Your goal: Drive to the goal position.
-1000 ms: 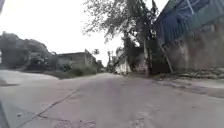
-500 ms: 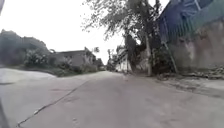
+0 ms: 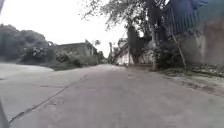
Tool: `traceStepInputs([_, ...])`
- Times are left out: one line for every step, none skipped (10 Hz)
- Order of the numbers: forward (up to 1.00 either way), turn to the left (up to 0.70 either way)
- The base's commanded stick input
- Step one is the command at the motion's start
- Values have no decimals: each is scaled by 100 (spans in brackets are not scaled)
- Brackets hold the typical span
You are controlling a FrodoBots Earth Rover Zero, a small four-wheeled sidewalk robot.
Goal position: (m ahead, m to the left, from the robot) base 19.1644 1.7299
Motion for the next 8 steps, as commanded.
traceStepInputs([85,0])
traceStepInputs([85,0])
traceStepInputs([85,0])
traceStepInputs([85,0])
traceStepInputs([85,0])
traceStepInputs([85,0])
traceStepInputs([85,0])
traceStepInputs([85,0])
